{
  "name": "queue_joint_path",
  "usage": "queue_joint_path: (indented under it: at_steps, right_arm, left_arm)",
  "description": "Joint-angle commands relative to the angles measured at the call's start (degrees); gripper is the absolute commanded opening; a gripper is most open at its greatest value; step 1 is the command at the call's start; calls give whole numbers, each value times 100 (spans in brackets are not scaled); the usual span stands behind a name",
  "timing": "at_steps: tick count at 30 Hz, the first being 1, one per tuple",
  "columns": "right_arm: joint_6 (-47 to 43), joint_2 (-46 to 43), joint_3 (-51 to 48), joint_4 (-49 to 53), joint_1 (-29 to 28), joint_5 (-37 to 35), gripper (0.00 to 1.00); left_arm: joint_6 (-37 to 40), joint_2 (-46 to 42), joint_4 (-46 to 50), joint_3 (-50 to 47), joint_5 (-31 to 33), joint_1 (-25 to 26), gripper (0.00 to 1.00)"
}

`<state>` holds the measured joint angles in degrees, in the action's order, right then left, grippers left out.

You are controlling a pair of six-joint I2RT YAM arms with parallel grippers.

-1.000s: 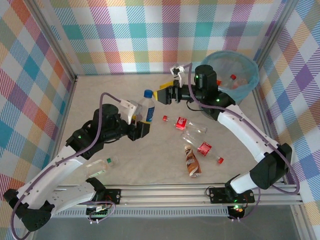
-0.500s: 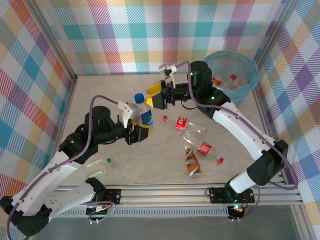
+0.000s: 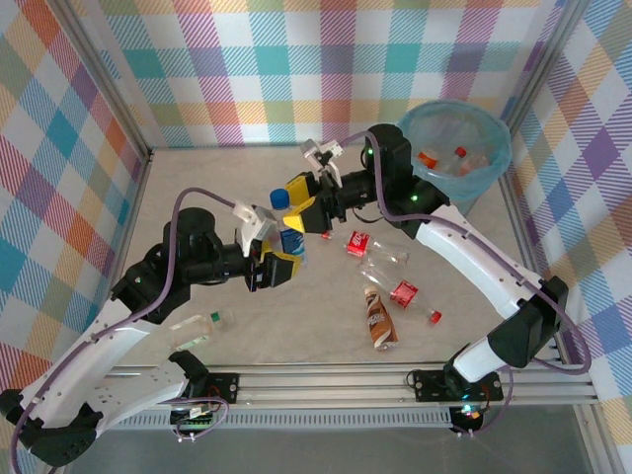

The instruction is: Put the plastic bottles in the bin

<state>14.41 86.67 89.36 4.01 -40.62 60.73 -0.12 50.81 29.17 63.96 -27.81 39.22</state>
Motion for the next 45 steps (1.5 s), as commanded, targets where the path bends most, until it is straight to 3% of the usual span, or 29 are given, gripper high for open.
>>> queue_joint_path:
  at_steps: [1, 11, 21, 25, 36, 45]
  right_arm:
    - [-359, -248, 195, 71, -68, 65, 67]
    - [-545, -440, 125, 440, -77, -137, 55]
    - [-125, -641, -80, 67, -83, -686, 61]
    - [-138, -459, 180, 159, -85, -325, 49]
    - [-116, -266, 287, 472, -82, -112, 49]
    - [-84, -71, 411, 570, -86, -193, 42]
  left_arm:
    - [197, 76, 220, 277, -435, -29, 53]
    - [72, 169, 476, 462, -644, -29, 53]
    - [-11, 166, 522, 382, -912, -20, 54]
    - [-101, 206, 400, 327, -984, -20, 54]
    - [-58, 198, 511, 352, -943, -20, 54]
    - [135, 324, 711, 521, -965, -20, 54]
